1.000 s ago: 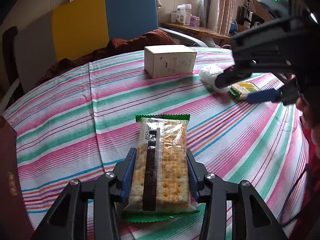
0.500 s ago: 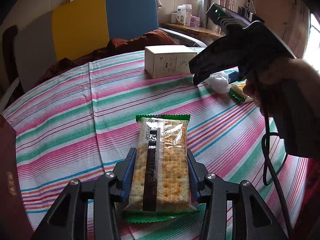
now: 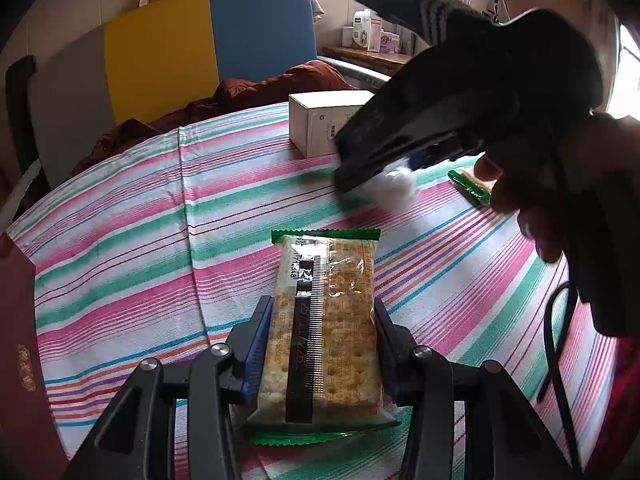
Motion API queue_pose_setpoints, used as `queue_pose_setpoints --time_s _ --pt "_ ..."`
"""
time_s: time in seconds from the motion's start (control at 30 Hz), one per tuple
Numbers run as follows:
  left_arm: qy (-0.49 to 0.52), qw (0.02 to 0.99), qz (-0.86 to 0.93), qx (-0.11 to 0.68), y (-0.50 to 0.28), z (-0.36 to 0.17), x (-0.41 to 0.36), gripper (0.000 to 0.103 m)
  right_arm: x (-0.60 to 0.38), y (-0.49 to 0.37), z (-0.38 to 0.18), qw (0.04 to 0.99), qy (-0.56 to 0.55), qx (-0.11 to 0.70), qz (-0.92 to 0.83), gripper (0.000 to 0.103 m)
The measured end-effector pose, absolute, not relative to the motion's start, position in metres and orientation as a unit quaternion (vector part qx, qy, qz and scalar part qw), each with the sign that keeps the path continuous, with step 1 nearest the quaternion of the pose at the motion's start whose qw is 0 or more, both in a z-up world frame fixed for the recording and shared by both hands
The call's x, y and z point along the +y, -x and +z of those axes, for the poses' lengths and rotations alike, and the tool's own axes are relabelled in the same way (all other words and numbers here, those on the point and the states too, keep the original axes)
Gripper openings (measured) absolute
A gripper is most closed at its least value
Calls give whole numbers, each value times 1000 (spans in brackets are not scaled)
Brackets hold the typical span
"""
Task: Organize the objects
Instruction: 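Grasp the striped cracker bar with the left gripper while the right gripper grasps the clear plastic bag, then carry the cracker bar and plastic bag over the gold tray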
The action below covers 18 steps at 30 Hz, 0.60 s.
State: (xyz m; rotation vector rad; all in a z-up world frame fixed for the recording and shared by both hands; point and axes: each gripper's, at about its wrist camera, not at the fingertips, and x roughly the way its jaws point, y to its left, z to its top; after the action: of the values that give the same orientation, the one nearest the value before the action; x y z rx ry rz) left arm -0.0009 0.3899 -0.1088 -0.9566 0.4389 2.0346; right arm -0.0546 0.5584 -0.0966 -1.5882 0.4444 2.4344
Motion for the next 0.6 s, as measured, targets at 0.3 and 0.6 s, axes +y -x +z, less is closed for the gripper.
queue_pose_setpoints --time_s 0.3,0.6 --pt "384 416 807 167 3 -109 389 46 553 64 -101 90 545 113 826 36" --pt "391 412 808 155 2 -104 376 46 548 65 -101 91 544 93 829 36"
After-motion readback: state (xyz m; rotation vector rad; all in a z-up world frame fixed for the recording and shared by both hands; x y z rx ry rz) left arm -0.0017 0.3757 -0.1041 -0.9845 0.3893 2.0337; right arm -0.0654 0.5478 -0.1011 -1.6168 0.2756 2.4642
